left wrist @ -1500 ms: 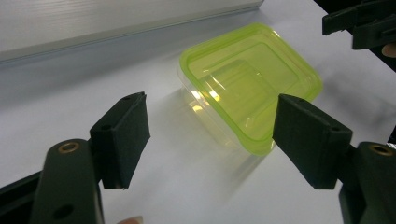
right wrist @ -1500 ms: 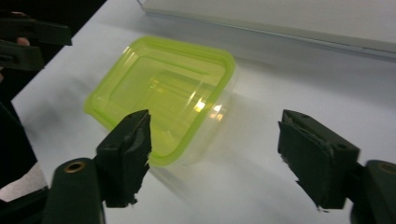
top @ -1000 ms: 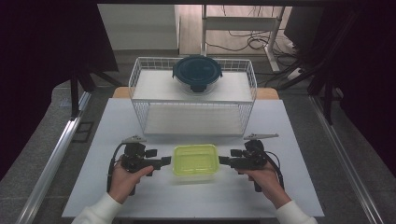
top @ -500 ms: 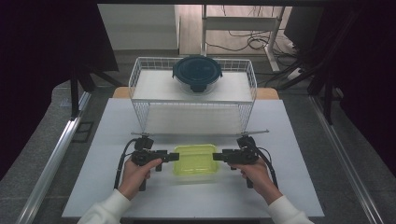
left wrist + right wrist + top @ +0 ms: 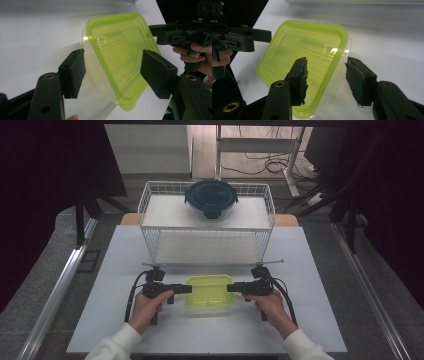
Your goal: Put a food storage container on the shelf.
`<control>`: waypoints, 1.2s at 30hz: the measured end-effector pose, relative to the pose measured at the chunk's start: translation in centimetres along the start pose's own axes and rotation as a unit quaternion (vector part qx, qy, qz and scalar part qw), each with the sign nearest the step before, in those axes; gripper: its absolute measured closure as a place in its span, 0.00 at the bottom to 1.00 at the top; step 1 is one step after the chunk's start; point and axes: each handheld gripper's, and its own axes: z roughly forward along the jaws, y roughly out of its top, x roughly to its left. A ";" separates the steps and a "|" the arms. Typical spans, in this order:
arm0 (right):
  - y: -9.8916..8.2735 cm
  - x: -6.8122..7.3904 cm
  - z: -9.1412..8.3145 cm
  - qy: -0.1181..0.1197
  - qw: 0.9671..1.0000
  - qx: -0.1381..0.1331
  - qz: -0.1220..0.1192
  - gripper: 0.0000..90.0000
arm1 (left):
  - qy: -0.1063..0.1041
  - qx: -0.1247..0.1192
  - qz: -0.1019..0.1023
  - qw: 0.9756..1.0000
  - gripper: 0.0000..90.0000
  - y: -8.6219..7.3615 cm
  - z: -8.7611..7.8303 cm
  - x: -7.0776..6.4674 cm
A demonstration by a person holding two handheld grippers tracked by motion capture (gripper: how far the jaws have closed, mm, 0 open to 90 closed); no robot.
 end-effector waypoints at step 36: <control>-0.1 1.7 -2.0 0.021 0.999 -0.031 -0.016 0.87 | -0.047 -0.026 0.014 0.998 0.90 -0.1 -2.0 -1.6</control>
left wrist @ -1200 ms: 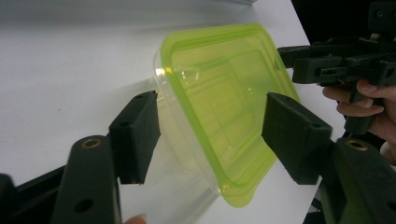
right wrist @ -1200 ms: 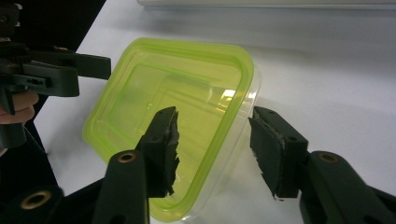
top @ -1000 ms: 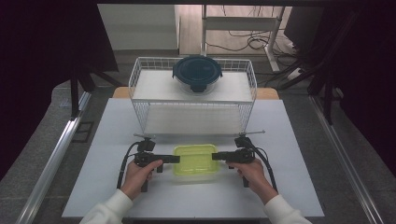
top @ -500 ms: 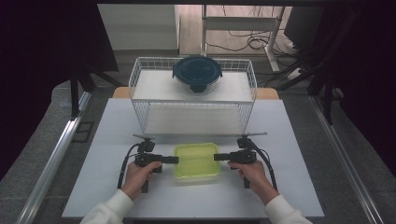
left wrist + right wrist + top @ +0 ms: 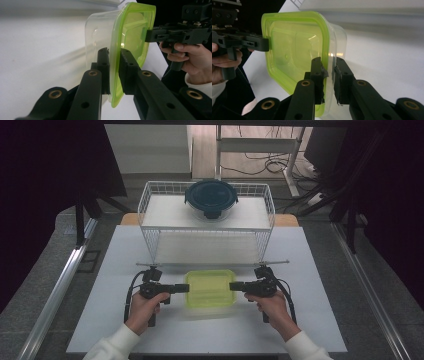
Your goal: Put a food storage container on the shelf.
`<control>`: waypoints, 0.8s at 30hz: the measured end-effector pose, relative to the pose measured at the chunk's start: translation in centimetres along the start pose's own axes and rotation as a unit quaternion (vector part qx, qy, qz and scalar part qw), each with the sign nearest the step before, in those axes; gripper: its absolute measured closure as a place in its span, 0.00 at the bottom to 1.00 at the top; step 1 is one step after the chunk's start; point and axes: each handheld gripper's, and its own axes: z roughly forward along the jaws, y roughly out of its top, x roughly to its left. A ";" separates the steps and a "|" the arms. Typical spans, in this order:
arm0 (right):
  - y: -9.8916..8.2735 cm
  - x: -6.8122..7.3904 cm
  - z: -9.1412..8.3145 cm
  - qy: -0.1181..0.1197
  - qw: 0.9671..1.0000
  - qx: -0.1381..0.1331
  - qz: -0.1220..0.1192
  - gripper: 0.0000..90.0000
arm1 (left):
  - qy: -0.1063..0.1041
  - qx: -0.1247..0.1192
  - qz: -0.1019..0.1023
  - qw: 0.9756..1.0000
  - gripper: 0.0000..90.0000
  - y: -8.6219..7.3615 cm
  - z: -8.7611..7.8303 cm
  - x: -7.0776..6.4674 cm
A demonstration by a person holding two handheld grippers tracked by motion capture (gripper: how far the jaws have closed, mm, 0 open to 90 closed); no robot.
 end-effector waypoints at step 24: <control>2.1 4.3 -3.6 -0.013 0.993 -0.066 -0.097 0.87 | -0.003 -0.053 0.071 0.996 0.89 1.8 -3.3 -4.0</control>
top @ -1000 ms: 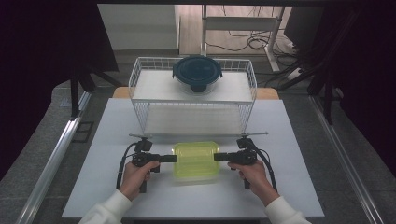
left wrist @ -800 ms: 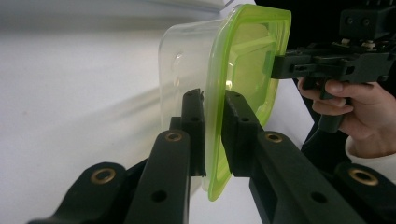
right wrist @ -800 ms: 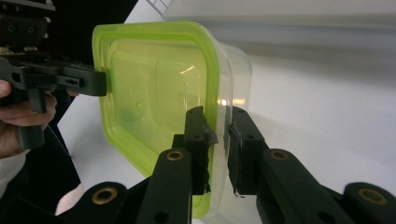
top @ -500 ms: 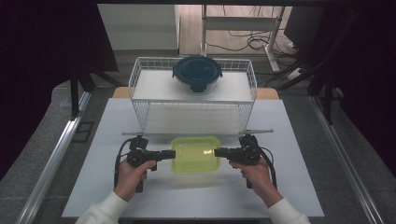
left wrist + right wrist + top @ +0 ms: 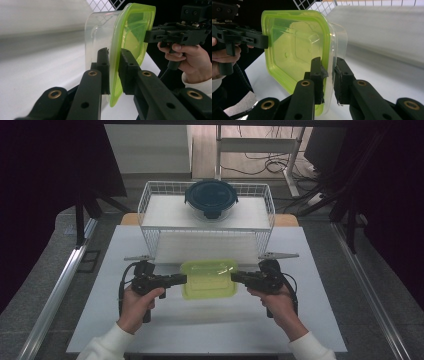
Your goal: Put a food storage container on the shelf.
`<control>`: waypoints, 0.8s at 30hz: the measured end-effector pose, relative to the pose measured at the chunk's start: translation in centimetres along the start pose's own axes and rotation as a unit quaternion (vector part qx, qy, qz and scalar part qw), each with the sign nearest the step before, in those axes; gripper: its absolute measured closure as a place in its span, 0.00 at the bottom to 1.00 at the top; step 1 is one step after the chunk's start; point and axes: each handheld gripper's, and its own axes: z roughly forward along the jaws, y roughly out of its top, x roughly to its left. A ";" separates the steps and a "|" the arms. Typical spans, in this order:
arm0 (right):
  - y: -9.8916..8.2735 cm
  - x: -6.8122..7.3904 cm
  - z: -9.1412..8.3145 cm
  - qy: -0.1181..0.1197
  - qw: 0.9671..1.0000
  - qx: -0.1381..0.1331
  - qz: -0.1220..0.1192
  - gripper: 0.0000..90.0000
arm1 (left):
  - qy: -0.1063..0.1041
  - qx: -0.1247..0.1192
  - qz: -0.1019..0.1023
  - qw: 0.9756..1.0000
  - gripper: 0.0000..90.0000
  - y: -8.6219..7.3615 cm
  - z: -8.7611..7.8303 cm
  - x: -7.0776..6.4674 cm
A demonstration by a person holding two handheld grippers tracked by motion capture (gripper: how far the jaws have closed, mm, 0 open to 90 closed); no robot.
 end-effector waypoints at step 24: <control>5.2 2.8 -2.8 -0.002 0.998 -0.044 -0.044 0.87 | 0.002 -0.039 0.048 0.998 0.89 4.7 -3.0 -3.3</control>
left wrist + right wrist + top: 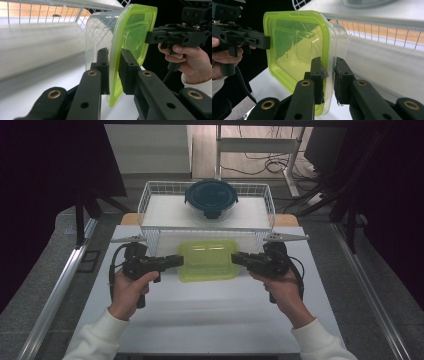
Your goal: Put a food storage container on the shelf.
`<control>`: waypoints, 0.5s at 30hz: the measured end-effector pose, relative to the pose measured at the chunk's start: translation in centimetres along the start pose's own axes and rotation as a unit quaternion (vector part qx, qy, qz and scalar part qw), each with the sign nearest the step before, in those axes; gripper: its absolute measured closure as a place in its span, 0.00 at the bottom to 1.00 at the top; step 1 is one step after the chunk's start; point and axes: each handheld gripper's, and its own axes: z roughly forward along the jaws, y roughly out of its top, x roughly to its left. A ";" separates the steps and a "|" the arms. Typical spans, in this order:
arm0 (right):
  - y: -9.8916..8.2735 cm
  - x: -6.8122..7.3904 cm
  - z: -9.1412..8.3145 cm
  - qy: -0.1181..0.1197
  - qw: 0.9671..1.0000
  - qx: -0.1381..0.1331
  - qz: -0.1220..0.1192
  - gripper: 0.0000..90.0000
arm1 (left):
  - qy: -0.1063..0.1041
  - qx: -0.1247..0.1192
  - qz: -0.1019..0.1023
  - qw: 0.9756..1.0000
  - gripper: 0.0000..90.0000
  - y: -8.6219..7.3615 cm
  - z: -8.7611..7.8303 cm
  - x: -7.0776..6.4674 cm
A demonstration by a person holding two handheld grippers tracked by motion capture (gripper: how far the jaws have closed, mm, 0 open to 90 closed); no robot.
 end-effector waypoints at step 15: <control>3.3 0.5 -0.8 -0.005 1.000 -0.015 -0.018 0.87 | 0.003 -0.018 0.019 1.000 0.89 3.0 -0.8 -0.9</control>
